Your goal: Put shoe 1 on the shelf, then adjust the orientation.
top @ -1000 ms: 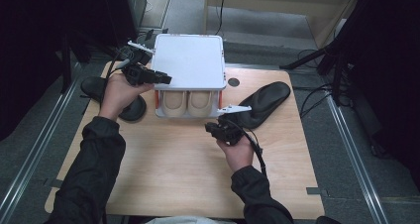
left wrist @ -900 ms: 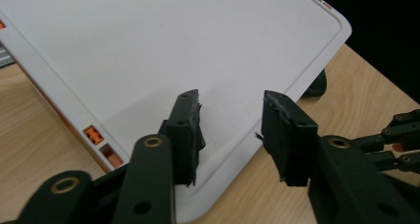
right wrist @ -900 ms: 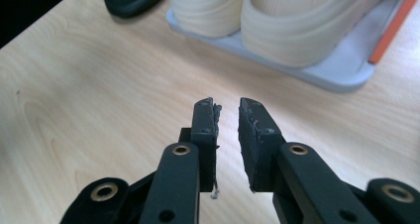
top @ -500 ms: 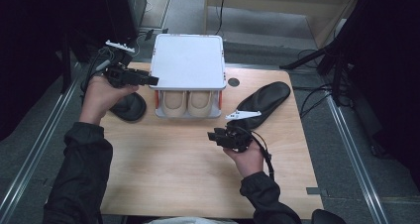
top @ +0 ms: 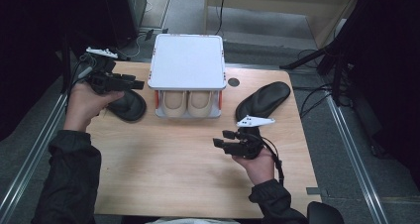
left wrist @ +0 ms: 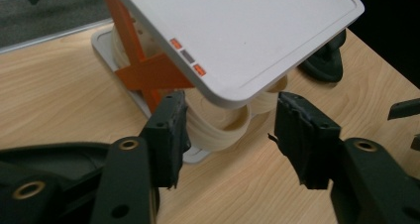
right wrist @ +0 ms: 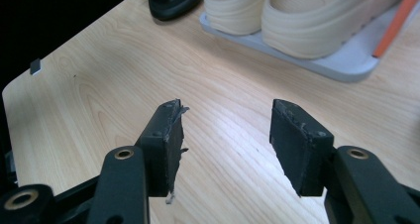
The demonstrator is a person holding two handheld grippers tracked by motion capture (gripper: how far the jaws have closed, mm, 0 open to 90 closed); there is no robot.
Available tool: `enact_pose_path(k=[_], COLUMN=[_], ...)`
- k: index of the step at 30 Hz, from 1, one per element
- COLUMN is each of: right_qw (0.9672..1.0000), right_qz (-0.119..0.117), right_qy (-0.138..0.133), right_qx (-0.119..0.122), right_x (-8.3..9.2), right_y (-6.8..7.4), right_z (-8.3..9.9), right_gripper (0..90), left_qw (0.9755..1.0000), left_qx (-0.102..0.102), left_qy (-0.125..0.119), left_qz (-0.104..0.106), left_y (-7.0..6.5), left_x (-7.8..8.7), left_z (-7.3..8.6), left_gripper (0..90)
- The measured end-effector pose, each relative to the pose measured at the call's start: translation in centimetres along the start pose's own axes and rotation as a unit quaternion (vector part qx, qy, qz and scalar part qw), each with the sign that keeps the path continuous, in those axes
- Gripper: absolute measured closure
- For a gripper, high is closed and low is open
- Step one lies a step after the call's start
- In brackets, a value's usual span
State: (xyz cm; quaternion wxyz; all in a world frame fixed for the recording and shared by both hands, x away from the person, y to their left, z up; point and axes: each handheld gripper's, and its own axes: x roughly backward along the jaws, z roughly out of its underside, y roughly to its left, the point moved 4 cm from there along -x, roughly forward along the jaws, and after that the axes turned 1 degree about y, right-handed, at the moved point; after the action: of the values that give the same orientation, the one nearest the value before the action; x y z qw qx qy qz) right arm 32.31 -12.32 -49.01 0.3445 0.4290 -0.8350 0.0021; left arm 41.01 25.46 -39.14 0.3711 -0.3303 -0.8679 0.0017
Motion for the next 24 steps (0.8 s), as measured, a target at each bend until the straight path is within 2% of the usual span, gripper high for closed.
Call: enact_pose_path(k=[7,10,12,14,16,24], right_qw=[0.9999,0.9998,0.9997,0.9997,0.9997,0.9995], right_qz=[0.010,0.014,0.019,0.019,0.022,0.027], right_qy=[-0.008,-0.010,-0.010,-0.012,-0.013,-0.014], right_qx=[-0.007,-0.012,-0.008,-0.006,-0.004,0.000], right_x=[0.8,1.1,1.3,1.5,1.5,1.4], right_y=[-0.7,-0.8,-0.8,-0.8,-0.8,-1.0], right_z=[0.5,0.7,1.0,1.2,1.2,1.2], right_gripper=[47.6,46.9,46.7,46.7,46.6,46.6], left_qw=[0.9997,0.9996,0.9994,0.9992,0.9990,0.9978], left_qx=[0.013,0.016,0.022,0.031,0.032,0.027], left_qy=[-0.016,-0.001,0.008,0.003,0.004,0.006], left_qz=[-0.016,-0.024,-0.024,-0.026,-0.031,-0.061], left_y=[1.4,2.2,3.0,3.7,4.4,5.7], left_x=[1.2,1.3,1.2,1.1,0.9,-0.3], left_z=[1.3,2.2,2.9,3.7,4.5,7.3], left_gripper=[63.9,74.1,79.0,85.0,89.6,90.0])
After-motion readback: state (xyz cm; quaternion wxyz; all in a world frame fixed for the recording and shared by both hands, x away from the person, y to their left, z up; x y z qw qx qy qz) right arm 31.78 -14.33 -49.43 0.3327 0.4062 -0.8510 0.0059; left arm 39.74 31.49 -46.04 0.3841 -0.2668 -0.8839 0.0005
